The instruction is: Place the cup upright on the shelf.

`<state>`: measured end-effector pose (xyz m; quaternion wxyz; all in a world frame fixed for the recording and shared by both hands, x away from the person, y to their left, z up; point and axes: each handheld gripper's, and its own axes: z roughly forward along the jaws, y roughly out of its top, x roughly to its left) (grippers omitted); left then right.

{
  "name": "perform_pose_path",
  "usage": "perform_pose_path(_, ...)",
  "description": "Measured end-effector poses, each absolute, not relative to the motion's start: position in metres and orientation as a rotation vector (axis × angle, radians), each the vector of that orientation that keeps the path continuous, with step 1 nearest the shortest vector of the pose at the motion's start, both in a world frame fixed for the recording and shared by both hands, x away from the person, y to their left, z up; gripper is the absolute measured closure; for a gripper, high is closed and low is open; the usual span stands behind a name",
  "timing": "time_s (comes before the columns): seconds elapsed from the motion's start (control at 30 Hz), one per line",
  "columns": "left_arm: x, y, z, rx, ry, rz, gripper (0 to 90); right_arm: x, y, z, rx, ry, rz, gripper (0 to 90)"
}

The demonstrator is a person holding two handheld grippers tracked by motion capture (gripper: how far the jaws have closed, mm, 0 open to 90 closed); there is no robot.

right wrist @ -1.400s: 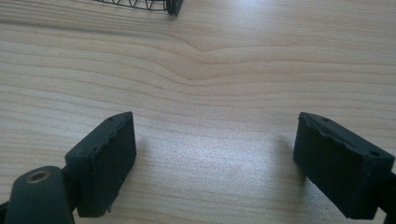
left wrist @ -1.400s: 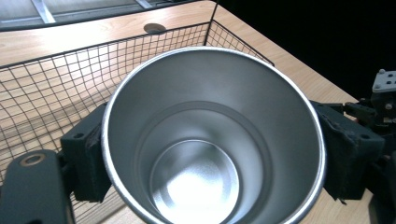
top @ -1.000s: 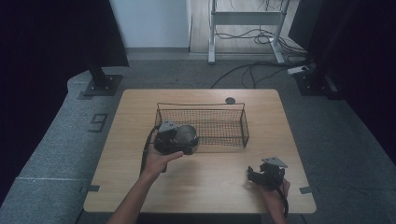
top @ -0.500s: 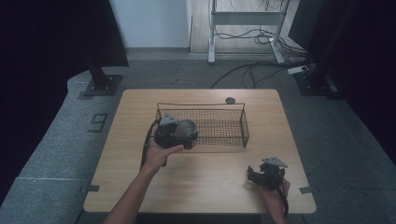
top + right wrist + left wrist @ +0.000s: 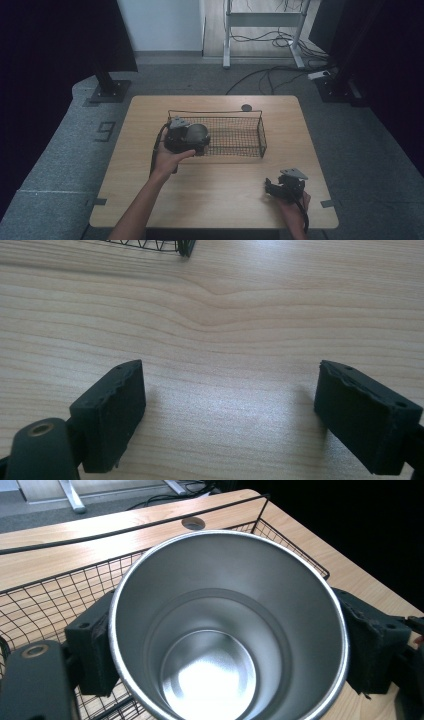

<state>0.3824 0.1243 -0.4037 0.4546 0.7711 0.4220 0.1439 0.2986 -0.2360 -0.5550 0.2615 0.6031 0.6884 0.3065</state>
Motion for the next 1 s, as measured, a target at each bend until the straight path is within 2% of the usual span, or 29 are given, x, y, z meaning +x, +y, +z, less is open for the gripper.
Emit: perform_pose_path(1.0, 0.415, 0.134, -0.405, 1.887, 1.108, 0.374, 14.6, 0.299, -0.236, -0.555, 1.630, 1.864, 0.831, 13.0)
